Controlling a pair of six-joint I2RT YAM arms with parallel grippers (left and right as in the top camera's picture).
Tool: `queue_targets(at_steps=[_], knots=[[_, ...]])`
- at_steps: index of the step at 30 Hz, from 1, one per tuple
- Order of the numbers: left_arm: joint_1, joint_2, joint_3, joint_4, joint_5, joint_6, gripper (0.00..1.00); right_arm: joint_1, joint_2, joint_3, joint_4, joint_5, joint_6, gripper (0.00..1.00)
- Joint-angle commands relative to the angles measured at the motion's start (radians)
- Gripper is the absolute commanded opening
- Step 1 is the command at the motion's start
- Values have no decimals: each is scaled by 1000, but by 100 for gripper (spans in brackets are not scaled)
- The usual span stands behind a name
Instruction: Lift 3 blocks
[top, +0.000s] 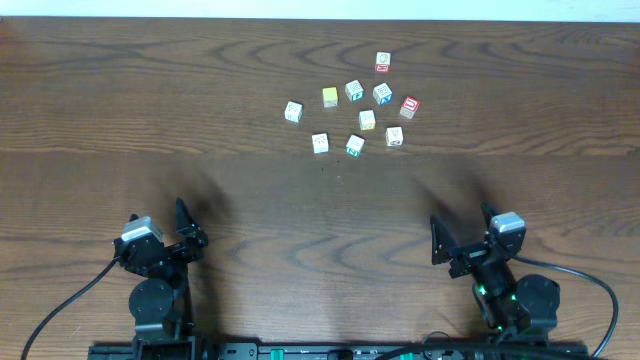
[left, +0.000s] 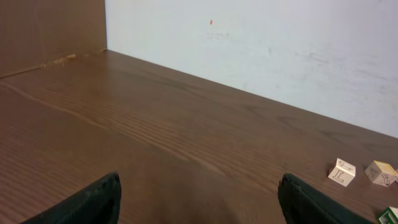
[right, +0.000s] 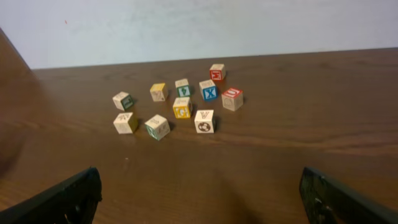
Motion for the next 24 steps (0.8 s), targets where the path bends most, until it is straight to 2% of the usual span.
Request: queue_targets(at_steps=[1,6,10,14,18,21,24], knots=[[4,3,-20,-38,-2,13,81,4,65,84,1,3,-58,99],[4,3,-20,-35,-13,14,81,5,242,198,-9,9,-88,99],[4,3,-20,-35,-5,13,81,18,469,349,-40,9,-120,99],[4,3,-20,-31,-5,13,81,60,689,521,-148,9,-131,99],[4,3,-20,-32,-2,13,81,166,901,746,-309,42,-157,99],[4,8,-2,-38,117,28,81,262,1039,903,-379,196,-157,99],[4,51,47,-77,180,27,81,298,1130,988,-417,233,-156,99]])
